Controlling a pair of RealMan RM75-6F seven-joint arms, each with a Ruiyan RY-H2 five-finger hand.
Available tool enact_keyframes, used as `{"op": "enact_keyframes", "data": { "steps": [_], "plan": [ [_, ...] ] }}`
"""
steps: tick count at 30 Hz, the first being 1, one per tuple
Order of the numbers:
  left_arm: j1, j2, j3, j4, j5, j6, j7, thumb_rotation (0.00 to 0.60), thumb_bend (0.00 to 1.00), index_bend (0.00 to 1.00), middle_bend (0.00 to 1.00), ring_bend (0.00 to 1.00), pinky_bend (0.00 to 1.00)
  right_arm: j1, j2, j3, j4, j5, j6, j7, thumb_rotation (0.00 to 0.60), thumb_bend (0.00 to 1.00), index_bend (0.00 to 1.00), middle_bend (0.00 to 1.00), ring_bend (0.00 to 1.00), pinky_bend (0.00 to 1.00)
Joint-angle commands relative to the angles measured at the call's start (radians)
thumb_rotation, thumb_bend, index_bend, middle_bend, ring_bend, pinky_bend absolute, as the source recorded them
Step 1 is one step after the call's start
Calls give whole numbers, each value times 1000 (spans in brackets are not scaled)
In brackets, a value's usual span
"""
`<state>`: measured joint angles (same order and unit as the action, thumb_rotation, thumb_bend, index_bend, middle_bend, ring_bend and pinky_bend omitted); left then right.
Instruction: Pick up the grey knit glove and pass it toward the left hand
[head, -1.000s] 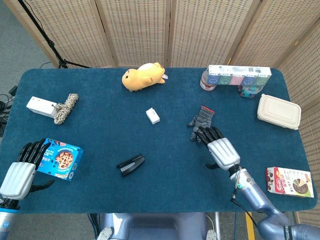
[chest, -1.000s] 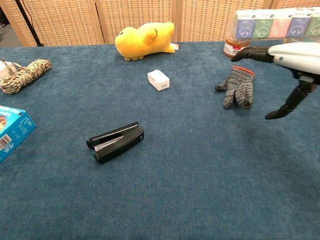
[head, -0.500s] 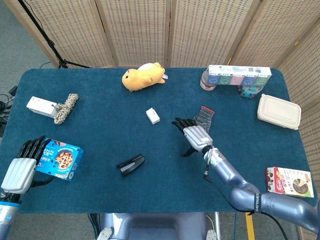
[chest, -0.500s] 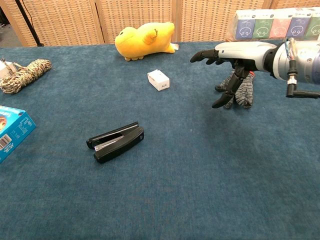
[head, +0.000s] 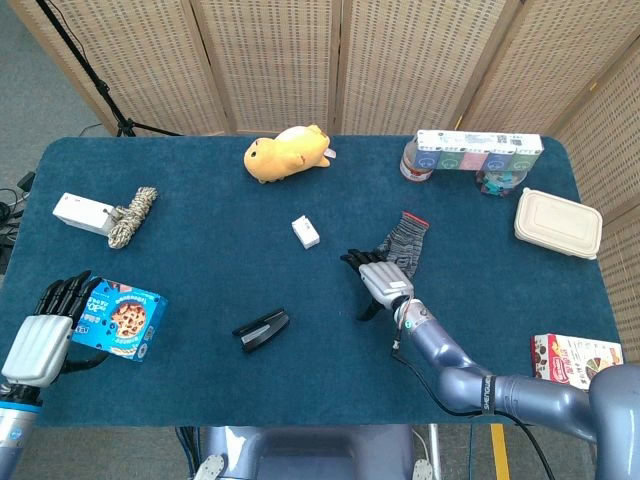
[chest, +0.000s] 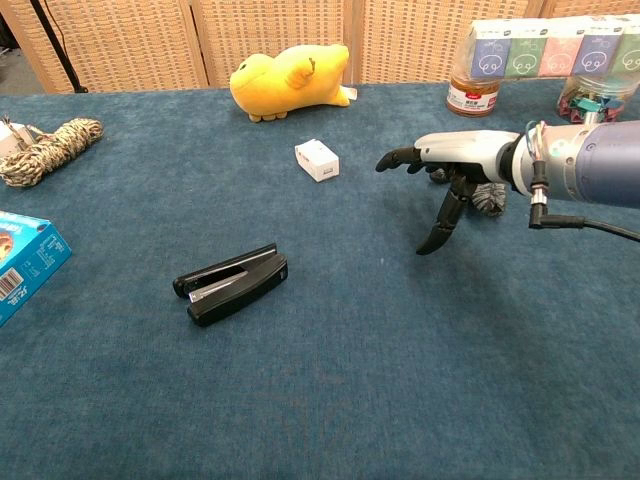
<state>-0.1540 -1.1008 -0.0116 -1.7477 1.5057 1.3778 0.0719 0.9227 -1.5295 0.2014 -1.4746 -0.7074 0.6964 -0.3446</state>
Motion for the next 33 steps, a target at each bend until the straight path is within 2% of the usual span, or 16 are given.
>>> {"op": "enact_keyframes", "data": {
  "steps": [1,8,14,25,33],
  "plan": [
    [0,0,3,-1,5,1,1,600,0,0,0,0,0,19,-12,-16,5,41,12,-19,600,144,13,0,0,0],
    [3,2,5,-2,6,8,-7,600,0,0,0,0,0,32,-16,-49,9,118,6,-20,600,151,33,0,0,0],
    [3,1,9,-2,13,8,-5,600,0,0,0,0,0,9,7,-77,4,122,12,8,600,152,46,0,0,22],
    [4,2,13,-4,18,12,-5,600,0,0,0,0,0,-44,99,-169,26,92,-25,29,600,152,91,0,0,99],
    [4,-3,14,-7,16,11,9,600,0,0,0,0,0,-55,185,-221,22,98,-28,6,600,153,102,0,0,109]
  ]
}}
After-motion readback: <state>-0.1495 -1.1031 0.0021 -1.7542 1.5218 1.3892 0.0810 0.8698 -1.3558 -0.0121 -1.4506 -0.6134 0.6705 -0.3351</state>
